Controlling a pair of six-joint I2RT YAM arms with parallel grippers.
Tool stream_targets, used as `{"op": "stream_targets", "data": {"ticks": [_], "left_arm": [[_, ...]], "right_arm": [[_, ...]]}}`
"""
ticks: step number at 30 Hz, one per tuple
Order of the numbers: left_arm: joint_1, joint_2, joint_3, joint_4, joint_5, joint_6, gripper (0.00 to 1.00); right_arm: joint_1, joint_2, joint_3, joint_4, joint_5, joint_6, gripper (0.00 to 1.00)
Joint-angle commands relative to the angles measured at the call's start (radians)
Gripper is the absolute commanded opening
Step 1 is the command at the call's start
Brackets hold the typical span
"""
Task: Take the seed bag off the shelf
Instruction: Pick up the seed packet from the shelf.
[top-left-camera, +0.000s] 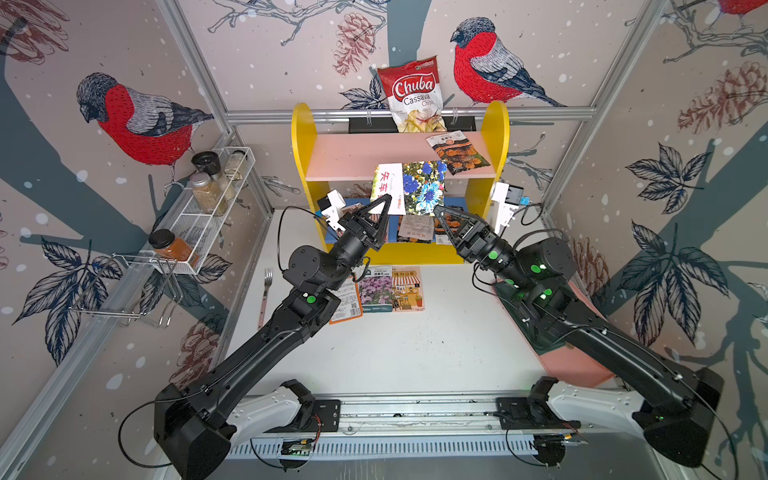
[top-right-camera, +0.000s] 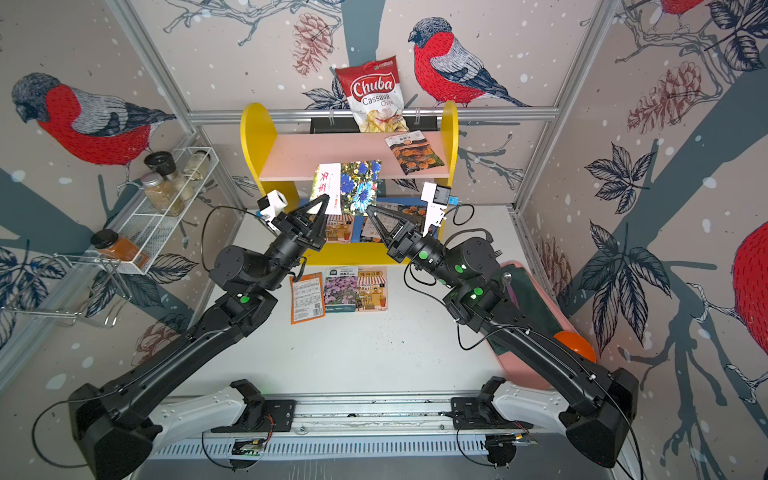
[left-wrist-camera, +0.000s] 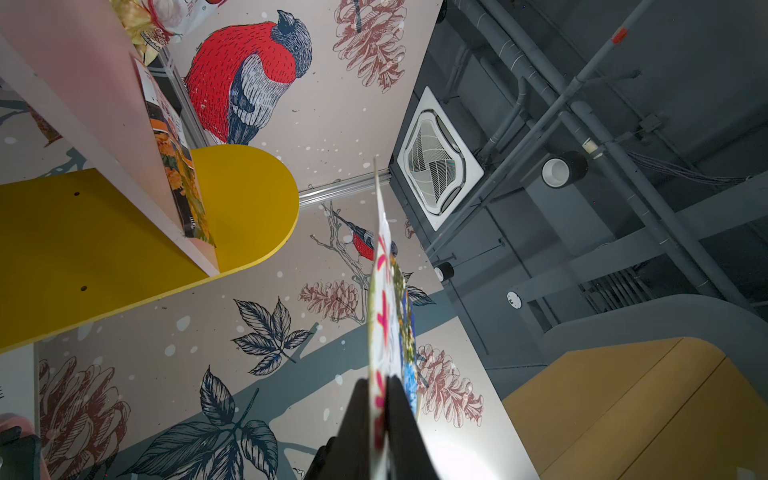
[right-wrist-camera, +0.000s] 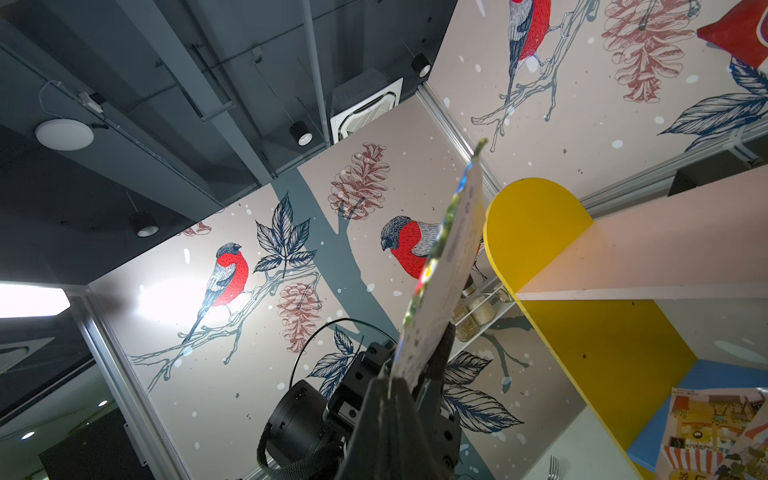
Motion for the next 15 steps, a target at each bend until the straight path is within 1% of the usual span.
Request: {"op": "stream_targets", "data": {"ticks": [1,4,5,6,7,8,9,10,11,13,15], "left_arm": [[-0.003,-0.007,0.01,0.041,-0.013,0.012,0.0],[-0.003,-0.012,0.01,0.031,-0.016,0.023,0.0],[-0.004,-0.014,0.01,0.028,-0.015,0.027,0.0],[-0.003,-0.013,0.01,0.026,-0.016,0.028,0.0],[-0.004,-0.012,0.009,0.027,-0.013,0.031,0.0],[-0.004,-0.011,0.01,0.027,-0.011,0.038,0.0],[-0.003,-0.011,0.009,0.02,-0.009,0.044,0.0],[-0.002,-0.011,0.039,0.011,-0.005,0.05,0.0],[-0.004,-0.009,0.048,0.001,0.0,0.062,0.0],[-0.002,-0.012,0.068,-0.055,0.014,0.091,0.0],[0.004,-0.012,0.111,-0.134,0.066,0.145,0.0]], "right_arm": [[0.004,-0.006,-0.002,0.041,0.007,-0.012,0.0],[0.007,-0.007,-0.003,0.039,0.01,-0.014,0.0],[0.007,-0.006,-0.002,0.039,0.011,-0.014,0.05],[0.007,-0.003,0.001,0.038,0.006,-0.015,0.25],[0.007,0.0,0.006,0.033,0.001,-0.015,0.51],[0.009,0.004,0.012,0.022,0.0,-0.015,0.73],[0.01,0.005,0.014,0.02,0.001,-0.018,0.85],[0.01,0.003,0.014,0.014,0.003,-0.02,0.95],[0.009,-0.002,0.013,0.008,0.008,-0.023,1.0],[0.006,-0.018,0.013,-0.019,0.007,-0.041,1.0],[-0.007,-0.044,0.027,-0.087,0.004,-0.073,1.0]]}}
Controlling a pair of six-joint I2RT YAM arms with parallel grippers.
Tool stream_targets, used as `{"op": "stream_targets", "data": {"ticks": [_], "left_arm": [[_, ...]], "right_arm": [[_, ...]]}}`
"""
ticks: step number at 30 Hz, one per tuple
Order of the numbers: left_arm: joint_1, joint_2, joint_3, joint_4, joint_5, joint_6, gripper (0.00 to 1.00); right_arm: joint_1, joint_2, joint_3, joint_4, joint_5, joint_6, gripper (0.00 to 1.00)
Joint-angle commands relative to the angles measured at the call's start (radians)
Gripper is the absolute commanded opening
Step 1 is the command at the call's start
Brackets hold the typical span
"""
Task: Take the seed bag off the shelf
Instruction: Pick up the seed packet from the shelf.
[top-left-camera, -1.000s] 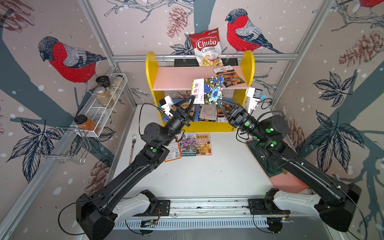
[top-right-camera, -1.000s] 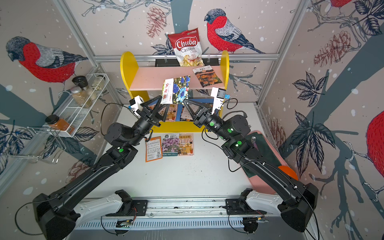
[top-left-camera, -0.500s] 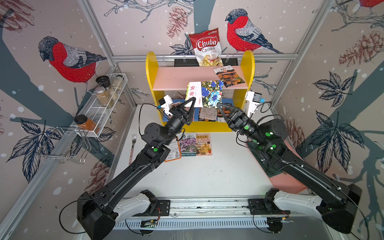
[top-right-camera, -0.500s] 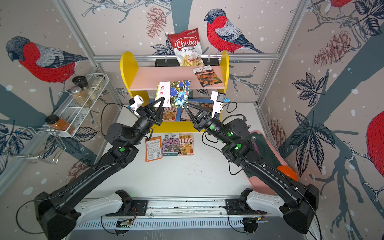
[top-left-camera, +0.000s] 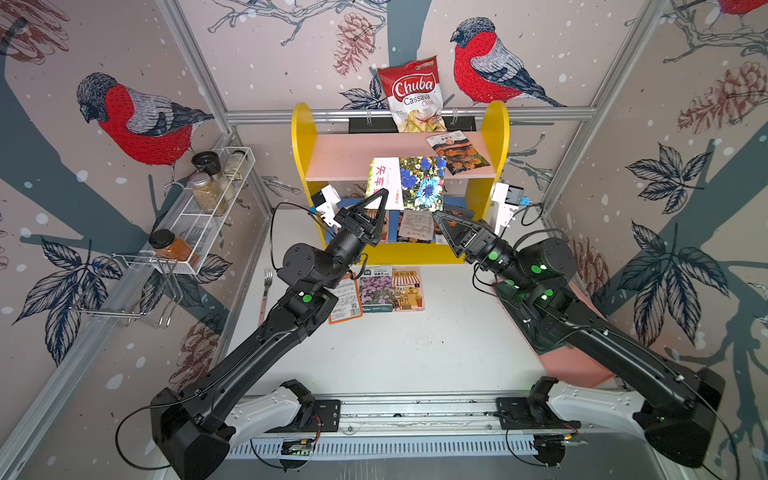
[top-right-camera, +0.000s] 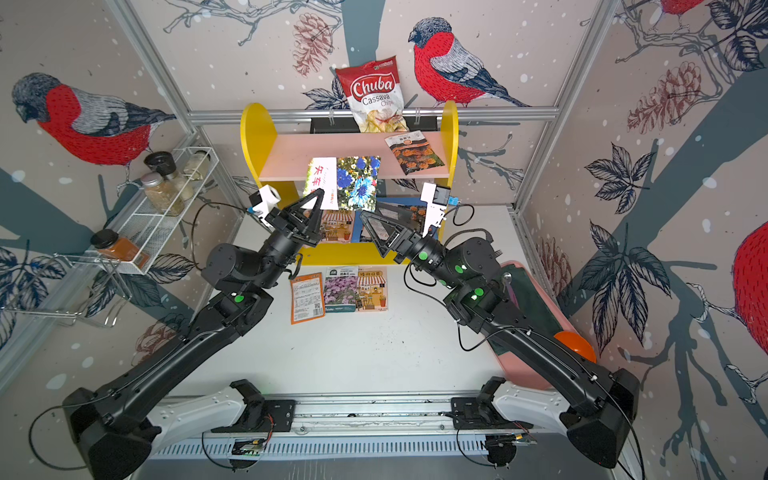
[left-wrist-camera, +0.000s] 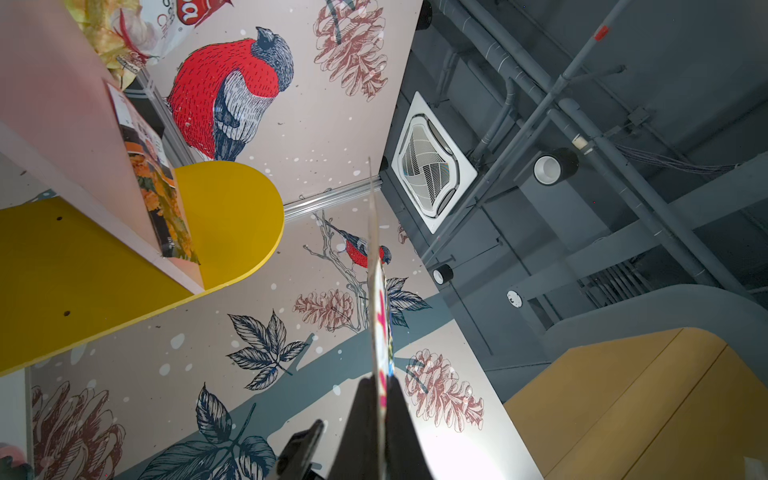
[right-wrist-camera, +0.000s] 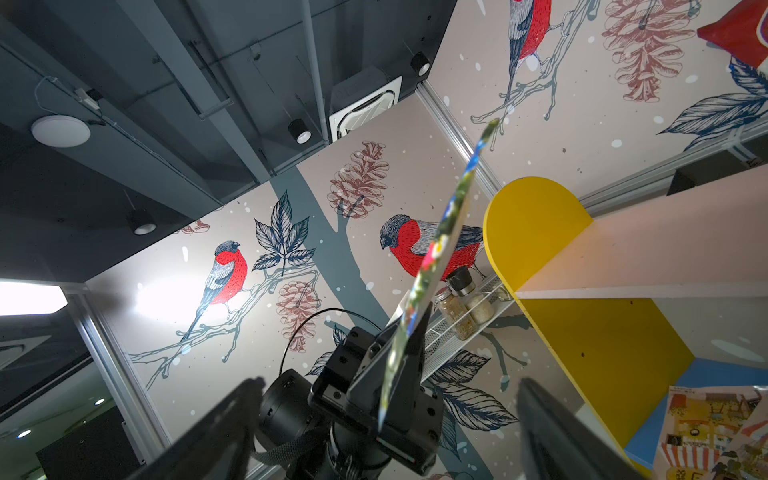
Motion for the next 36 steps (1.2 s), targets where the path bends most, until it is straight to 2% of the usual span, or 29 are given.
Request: {"op": "stream_targets", "data": {"ticks": [1,3,7,9,13,15,18,21,24,28,36], "left_arm": [[0.012,-0.001,0.069,-0.125,0.099,0.118,0.0],[0.032,0.001,0.135,-0.253,0.172,0.193,0.0],[0.075,0.03,0.271,-0.503,0.342,0.362,0.0],[0.093,0.065,0.353,-0.64,0.439,0.478,0.0],[0.111,0.139,0.519,-0.965,0.548,0.742,0.0],[0.122,0.173,0.564,-1.08,0.645,0.865,0.0],[0.131,0.175,0.552,-1.169,0.718,0.983,0.0],[0.131,0.149,0.52,-1.21,0.791,1.082,0.0],[0.13,0.092,0.471,-1.179,0.85,1.137,0.0],[0.132,0.051,0.428,-1.122,0.913,1.134,0.0],[0.131,0.068,0.422,-1.127,0.922,1.147,0.0]], "right_arm": [[-0.02,-0.042,0.032,-0.108,0.001,-0.07,1.0],[-0.056,-0.082,0.049,-0.207,-0.003,-0.1,1.0],[-0.183,-0.125,0.128,-0.44,-0.131,-0.139,1.0],[-0.238,-0.12,0.193,-0.567,-0.186,-0.169,1.0],[-0.313,-0.085,0.307,-0.761,-0.332,-0.236,1.0],[-0.339,-0.065,0.347,-0.837,-0.38,-0.27,0.96],[-0.38,-0.041,0.384,-0.953,-0.432,-0.329,0.91],[-0.408,-0.019,0.4,-1.011,-0.497,-0.366,0.85],[-0.416,0.007,0.413,-1.062,-0.547,-0.404,0.79],[-0.408,0.036,0.386,-1.045,-0.637,-0.407,0.7],[-0.265,0.035,0.315,-0.978,-0.705,-0.437,0.64]]}}
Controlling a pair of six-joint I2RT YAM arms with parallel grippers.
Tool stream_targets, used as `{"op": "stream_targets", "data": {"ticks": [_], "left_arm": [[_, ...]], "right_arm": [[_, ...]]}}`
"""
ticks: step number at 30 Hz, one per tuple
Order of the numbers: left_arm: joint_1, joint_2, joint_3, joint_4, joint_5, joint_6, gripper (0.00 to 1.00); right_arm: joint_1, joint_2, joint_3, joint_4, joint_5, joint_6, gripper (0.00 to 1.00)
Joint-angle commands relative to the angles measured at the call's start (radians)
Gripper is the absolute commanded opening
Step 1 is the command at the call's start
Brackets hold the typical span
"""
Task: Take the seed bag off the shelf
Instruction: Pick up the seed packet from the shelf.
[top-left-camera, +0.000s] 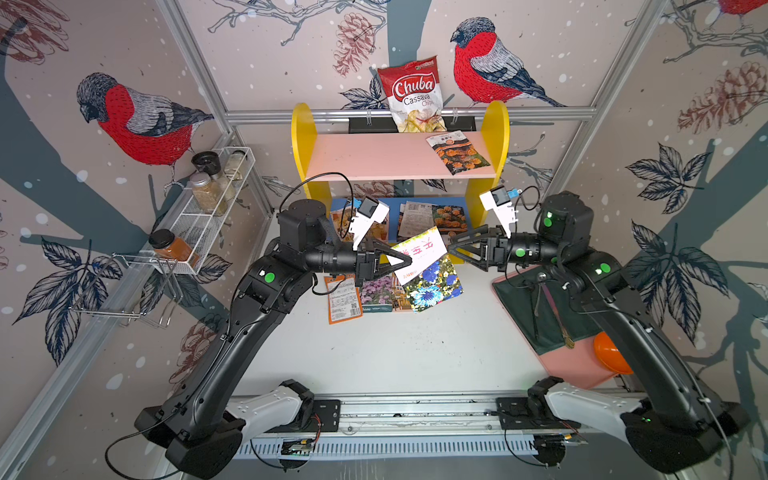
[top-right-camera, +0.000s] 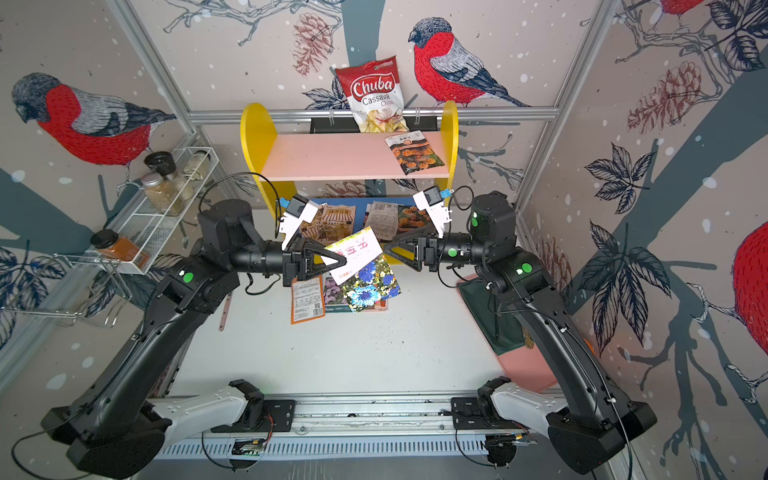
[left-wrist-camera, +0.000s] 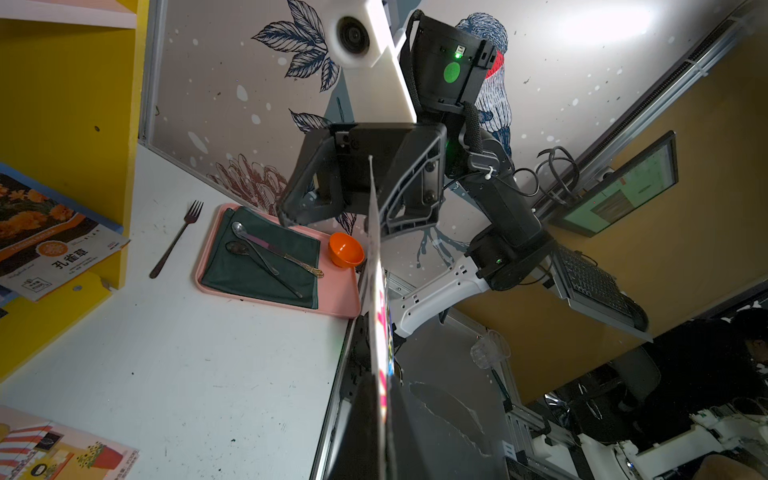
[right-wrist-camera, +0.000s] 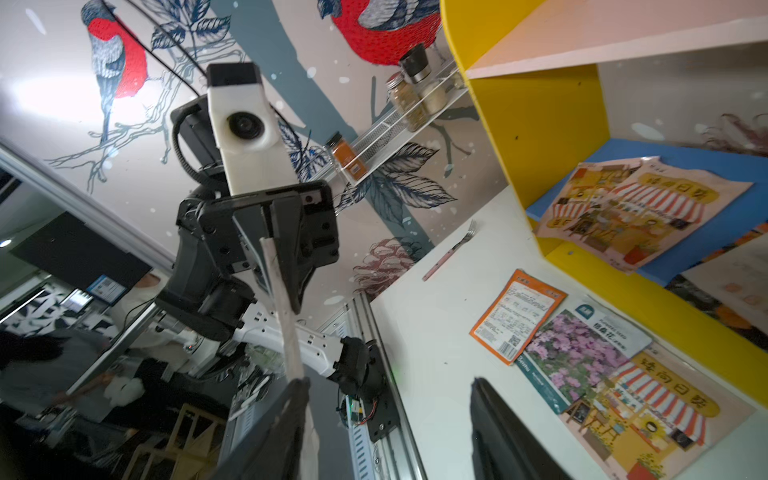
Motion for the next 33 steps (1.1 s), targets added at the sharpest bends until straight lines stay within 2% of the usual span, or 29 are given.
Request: {"op": "stream_targets", "data": {"ticks": [1,4,8,11,15,17,24,29,33], "left_arm": [[0.004,0.003,-0.001,0.026,0.031,0.028,0.0],[0.004,0.008,-0.001,0.033,0.033,0.024,0.0],[0.004,0.007,-0.004,0.026,0.032,0.031,0.0],[0.003,-0.001,-0.005,0.002,0.027,0.052,0.0],[0.004,-0.016,-0.017,-0.01,0.021,0.06,0.0],[0.003,-0.018,-0.02,-0.01,0.023,0.059,0.0],[0.004,-0.009,-0.019,0.005,0.029,0.053,0.0],[0.004,-0.005,-0.017,0.01,0.032,0.05,0.0],[0.004,-0.003,-0.016,0.012,0.032,0.046,0.0]], "right_arm": [[0.039,-0.005,-0.02,0.053,-0.063,-0.028,0.62],[0.058,-0.006,-0.038,0.06,-0.07,-0.031,0.56],[0.051,-0.018,-0.052,0.065,-0.058,-0.037,0.53],[0.005,-0.042,-0.054,0.08,-0.06,-0.017,0.51],[-0.095,-0.085,-0.079,0.169,-0.148,0.058,0.51],[-0.105,-0.095,-0.08,0.186,-0.173,0.069,0.52],[-0.064,-0.085,-0.102,0.22,-0.199,0.085,0.52],[0.0,-0.062,-0.081,0.159,-0.155,0.026,0.52],[0.037,-0.047,-0.079,0.139,-0.126,0.006,0.47]]}}
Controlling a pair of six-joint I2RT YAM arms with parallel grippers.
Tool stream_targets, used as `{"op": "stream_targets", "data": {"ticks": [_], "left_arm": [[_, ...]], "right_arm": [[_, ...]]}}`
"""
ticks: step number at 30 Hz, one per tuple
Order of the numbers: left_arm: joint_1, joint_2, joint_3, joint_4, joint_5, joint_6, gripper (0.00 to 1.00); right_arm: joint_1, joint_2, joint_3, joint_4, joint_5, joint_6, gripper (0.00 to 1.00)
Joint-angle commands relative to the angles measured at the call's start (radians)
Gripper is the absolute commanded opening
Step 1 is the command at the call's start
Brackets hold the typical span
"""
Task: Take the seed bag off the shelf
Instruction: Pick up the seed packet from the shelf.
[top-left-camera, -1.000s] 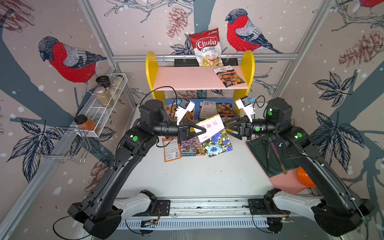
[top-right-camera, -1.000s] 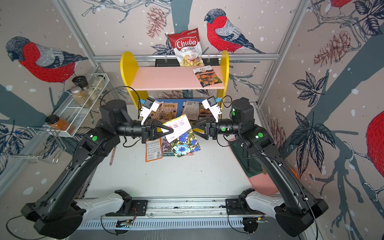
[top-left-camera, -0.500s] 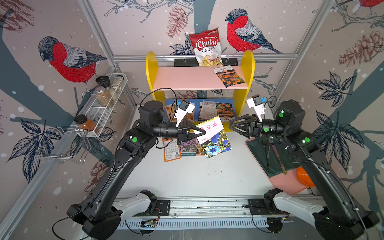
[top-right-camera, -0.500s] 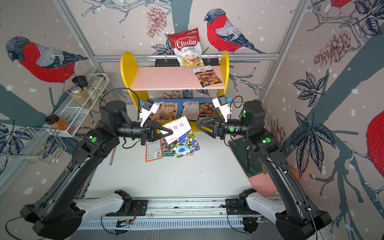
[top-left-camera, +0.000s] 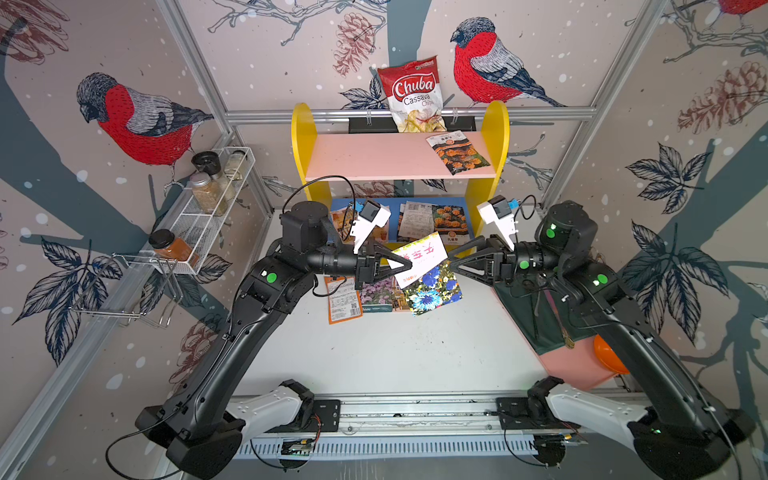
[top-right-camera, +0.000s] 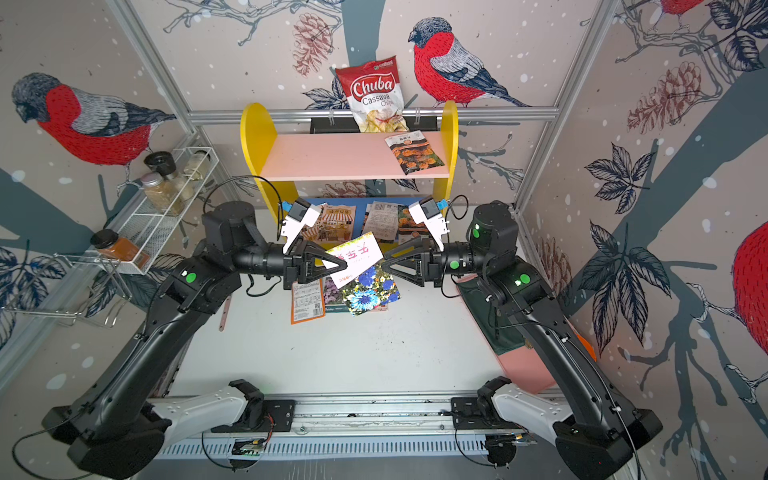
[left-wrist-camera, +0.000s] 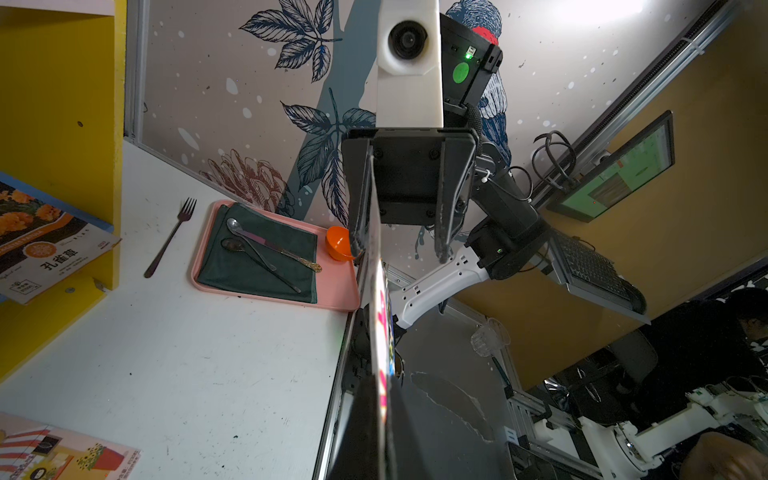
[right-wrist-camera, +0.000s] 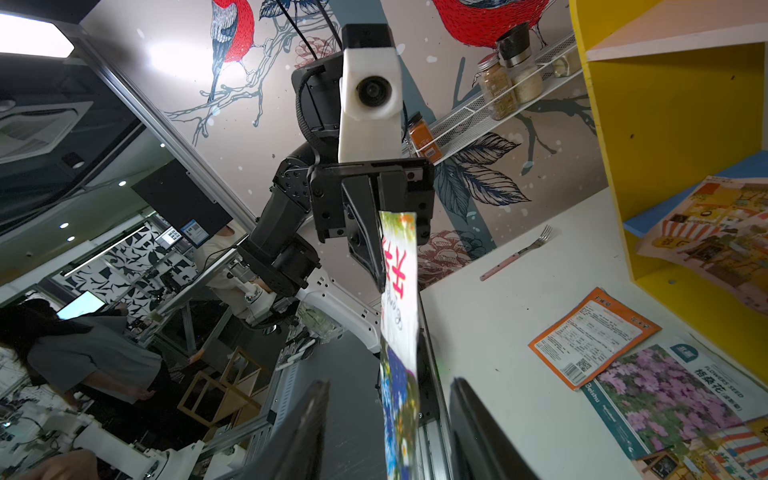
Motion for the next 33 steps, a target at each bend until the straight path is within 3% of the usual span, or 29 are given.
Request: {"op": "stream_targets", "data": {"ticks": [1,9,16,19,20,23,26,27,33], "left_arm": [[0.003,0.001,0.005,0.021,0.01,0.004,0.0],[0.004,0.001,0.006,0.022,0.008,0.008,0.0],[0.003,-0.002,0.002,0.04,0.014,-0.001,0.0],[0.004,0.001,0.002,0.047,0.007,-0.005,0.0],[0.003,0.001,0.002,0.05,0.004,-0.006,0.05],[0.013,0.002,0.013,0.043,-0.031,-0.011,0.54],[0.046,-0.004,0.02,0.036,-0.069,-0.016,0.93],[0.053,-0.007,0.023,0.023,-0.109,-0.014,0.99],[0.063,-0.04,-0.012,-0.011,-0.338,-0.028,0.99]], "right_arm": [[0.023,0.011,0.006,-0.015,0.036,-0.04,0.46],[0.038,0.022,0.002,-0.033,0.066,-0.058,0.27],[0.038,0.024,0.001,-0.031,0.079,-0.055,0.0],[0.038,0.023,-0.006,-0.011,0.078,-0.041,0.0],[0.038,0.022,-0.01,-0.003,0.079,-0.035,0.0],[0.027,0.018,-0.026,0.002,0.103,-0.025,0.0],[-0.033,-0.005,-0.067,0.042,0.097,0.016,0.0],[-0.065,-0.022,-0.091,0.074,0.076,0.047,0.0],[-0.198,-0.071,-0.172,0.088,0.069,0.108,0.0]]}}
